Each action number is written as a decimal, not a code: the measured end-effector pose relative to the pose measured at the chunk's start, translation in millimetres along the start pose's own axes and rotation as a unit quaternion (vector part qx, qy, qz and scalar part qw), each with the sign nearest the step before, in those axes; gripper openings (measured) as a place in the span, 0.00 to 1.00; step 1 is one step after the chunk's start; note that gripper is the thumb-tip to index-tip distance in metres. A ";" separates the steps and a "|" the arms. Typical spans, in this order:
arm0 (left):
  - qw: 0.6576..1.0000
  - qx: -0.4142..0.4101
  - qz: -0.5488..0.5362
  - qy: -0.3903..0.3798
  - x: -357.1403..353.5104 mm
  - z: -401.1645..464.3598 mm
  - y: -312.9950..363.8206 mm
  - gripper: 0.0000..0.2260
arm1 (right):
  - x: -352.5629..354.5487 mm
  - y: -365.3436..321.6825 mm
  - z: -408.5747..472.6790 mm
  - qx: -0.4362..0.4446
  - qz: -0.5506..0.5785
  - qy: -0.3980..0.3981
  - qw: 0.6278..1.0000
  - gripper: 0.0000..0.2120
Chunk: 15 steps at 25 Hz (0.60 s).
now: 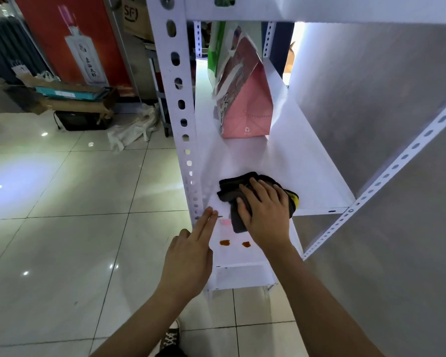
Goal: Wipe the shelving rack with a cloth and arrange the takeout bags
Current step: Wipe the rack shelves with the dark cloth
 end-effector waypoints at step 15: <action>1.000 0.011 -0.026 -0.009 -14.1 -7.8 2.4 0.39 | 6.5 2.4 -13.9 -0.100 0.003 -0.006 0.995 0.18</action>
Point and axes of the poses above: each hand's wrist, its own z-axis towards the middle knuckle, its own x-axis out of the back of the hand, y = z × x, the point moved 4 cm from there along z, towards the middle knuckle, and after that the axes turned 1 degree about x, right-handed, at the moved point
